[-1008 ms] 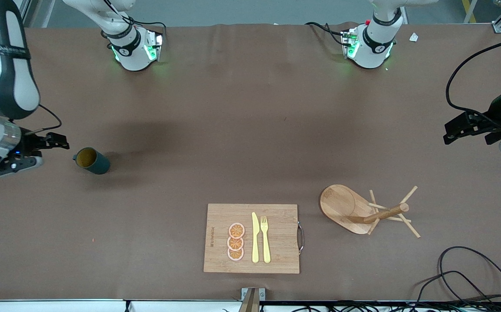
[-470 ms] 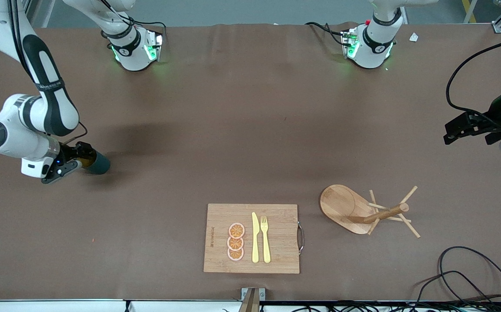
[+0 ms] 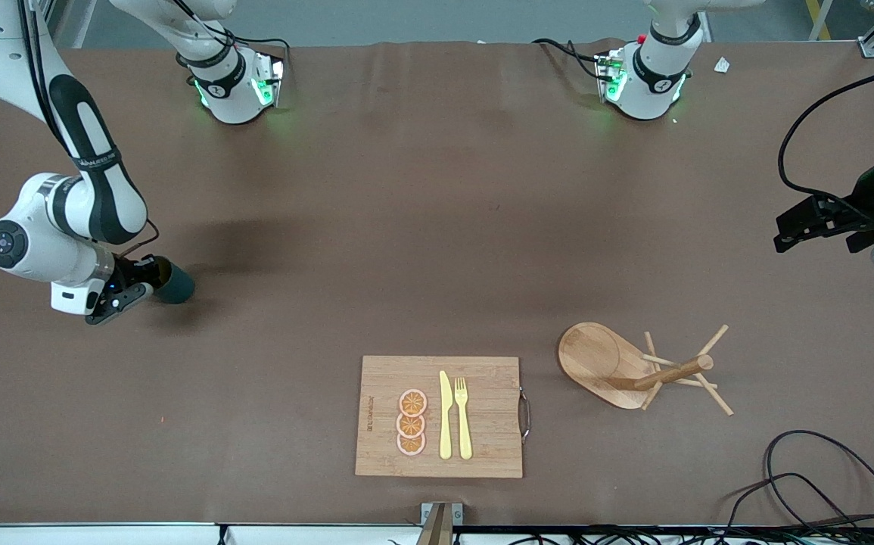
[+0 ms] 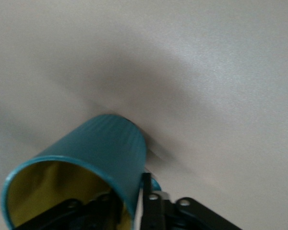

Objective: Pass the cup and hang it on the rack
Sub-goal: 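Carry the teal mug with the right gripper toward the table middle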

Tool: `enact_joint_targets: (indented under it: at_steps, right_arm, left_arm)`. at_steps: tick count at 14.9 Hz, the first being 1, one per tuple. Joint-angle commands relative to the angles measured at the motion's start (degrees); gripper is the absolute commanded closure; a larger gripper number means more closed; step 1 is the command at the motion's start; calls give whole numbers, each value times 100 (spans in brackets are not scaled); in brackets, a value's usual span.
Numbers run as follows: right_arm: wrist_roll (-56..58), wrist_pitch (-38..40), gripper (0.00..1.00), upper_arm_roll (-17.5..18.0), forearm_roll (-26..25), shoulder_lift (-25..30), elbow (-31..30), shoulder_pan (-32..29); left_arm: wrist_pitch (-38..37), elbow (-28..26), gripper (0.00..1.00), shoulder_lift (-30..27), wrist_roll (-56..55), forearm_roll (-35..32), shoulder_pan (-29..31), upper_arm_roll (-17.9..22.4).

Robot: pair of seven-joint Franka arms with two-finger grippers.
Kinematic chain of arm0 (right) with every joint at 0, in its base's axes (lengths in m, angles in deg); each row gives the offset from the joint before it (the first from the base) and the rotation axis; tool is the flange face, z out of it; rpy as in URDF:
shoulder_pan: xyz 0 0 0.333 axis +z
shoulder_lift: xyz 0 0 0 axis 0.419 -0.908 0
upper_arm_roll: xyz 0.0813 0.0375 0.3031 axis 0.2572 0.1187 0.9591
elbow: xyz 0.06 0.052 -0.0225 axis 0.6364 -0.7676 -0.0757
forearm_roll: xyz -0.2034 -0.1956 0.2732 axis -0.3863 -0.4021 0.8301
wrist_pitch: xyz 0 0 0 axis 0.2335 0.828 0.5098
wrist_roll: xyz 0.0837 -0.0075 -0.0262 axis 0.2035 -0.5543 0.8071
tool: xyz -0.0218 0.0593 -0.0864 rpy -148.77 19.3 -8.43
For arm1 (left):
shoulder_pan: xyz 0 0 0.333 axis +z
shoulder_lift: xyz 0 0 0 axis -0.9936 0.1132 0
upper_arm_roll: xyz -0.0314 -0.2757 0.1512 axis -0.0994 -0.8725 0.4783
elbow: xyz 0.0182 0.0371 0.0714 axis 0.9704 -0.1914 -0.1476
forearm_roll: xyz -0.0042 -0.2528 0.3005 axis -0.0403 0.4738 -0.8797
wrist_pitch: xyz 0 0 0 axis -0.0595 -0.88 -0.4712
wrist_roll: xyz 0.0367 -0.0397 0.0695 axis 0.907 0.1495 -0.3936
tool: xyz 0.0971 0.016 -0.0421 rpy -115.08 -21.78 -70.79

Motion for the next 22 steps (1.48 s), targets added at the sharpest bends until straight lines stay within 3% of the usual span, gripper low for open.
enact_joint_targets:
  at_steps: [1,4,9,14,17,22]
  right_arm:
    - [-157,499,100,92,382,154,161,123]
    - [-1078,729,100,92,462,373,206,588]
    - [-3818,879,100,84,761,716,179,2160]
    - [-6728,555,100,75,761,681,337,3673]
    - [-7959,300,100,75,761,576,565,4315]
    - [-9342,264,100,75,761,-231,1487,4984]
  left_arm:
    - [22,8,0,-15,80,106,20,28]
    - [39,8,0,-15,71,106,11,28]
    - [39,0,0,-15,79,106,20,28]
    - [39,8,0,-15,79,106,11,28]
    - [39,0,0,-15,79,106,20,28]
    - [39,8,0,-15,79,106,11,28]
